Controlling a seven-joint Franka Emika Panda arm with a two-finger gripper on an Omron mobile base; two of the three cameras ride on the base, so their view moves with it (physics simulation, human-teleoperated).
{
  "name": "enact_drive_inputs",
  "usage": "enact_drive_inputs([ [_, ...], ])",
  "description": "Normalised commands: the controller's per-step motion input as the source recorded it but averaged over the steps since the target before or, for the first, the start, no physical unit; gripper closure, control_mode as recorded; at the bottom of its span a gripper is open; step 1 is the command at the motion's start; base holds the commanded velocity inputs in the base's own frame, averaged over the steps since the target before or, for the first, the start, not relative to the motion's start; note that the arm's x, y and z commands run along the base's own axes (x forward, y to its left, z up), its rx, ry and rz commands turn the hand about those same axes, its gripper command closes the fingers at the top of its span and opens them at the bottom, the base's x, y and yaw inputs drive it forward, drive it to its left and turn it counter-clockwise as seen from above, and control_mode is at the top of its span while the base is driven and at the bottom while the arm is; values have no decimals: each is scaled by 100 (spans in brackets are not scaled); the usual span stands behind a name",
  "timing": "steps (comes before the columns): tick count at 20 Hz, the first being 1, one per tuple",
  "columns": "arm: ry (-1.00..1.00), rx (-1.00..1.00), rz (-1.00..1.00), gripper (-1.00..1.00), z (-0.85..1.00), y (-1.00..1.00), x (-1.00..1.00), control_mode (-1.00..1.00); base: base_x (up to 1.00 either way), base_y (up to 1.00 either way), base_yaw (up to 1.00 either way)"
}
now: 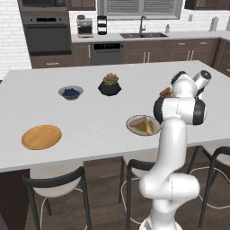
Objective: Place one bun and one sausage from the bowl on each plate.
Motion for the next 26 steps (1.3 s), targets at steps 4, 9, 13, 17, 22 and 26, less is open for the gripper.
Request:
enact_drive_inputs([
  [4, 0, 1, 0, -100, 0, -6, 33, -100, 0, 0, 0],
  [9, 0, 0, 0, -100, 0, -5, 21, -100, 0, 0, 0],
  [13, 0, 0, 0, -100, -1, -1, 36, -100, 0, 0, 0],
  [17, 0, 0, -2, -100, -19, -15, 36, -100, 0, 0, 0],
  [22, 0, 0, -5, -100, -27, -28, 22, -100, 0, 0, 0],
  [26, 0, 0, -2, -100, -10, -18, 1, -100, 0, 0, 0],
])
